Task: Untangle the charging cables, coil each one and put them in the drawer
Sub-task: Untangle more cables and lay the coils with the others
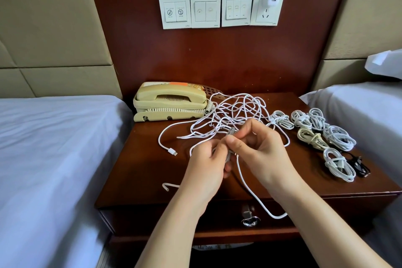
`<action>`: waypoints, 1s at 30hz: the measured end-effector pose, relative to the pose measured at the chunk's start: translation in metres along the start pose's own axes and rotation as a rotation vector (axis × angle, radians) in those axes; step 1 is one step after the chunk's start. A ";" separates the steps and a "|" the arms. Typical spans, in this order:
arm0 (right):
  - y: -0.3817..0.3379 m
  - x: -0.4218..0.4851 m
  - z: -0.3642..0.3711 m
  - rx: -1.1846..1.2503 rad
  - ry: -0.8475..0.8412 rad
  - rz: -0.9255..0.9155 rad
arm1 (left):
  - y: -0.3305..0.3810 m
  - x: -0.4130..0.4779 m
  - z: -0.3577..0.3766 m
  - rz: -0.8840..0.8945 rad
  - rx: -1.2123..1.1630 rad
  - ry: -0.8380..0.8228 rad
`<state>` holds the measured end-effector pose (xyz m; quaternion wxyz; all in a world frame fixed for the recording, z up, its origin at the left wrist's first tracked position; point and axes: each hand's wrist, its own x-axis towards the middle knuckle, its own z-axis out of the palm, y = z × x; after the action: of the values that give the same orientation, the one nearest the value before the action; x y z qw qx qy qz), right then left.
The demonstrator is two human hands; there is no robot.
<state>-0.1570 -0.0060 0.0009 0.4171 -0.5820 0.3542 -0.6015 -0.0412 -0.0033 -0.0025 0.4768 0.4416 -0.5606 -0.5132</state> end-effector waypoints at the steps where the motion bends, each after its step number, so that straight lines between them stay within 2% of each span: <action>1: 0.000 0.000 -0.001 -0.005 -0.011 0.001 | -0.001 0.001 0.000 -0.007 0.002 -0.002; 4: -0.001 -0.002 -0.006 -0.079 -0.101 -0.026 | -0.001 0.004 -0.004 -0.032 -0.009 -0.005; 8: -0.003 -0.004 -0.009 -0.101 -0.190 -0.034 | 0.002 0.005 -0.010 -0.076 -0.142 -0.034; 12: -0.003 -0.002 -0.010 -0.133 -0.166 -0.062 | 0.002 0.004 -0.008 -0.100 -0.130 -0.069; 16: 0.001 -0.002 -0.006 -0.326 -0.157 -0.062 | 0.000 0.003 -0.009 -0.084 0.026 -0.048; 23: 0.001 -0.001 -0.002 -0.336 -0.103 0.012 | -0.008 0.003 -0.004 -0.014 0.271 0.046; 30: 0.006 0.001 -0.001 -0.385 0.006 -0.003 | -0.005 0.002 0.003 0.039 0.240 0.088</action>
<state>-0.1579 -0.0096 -0.0046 0.2961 -0.6498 0.4633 -0.5247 -0.0441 -0.0053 -0.0078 0.4546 0.5065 -0.6051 -0.4131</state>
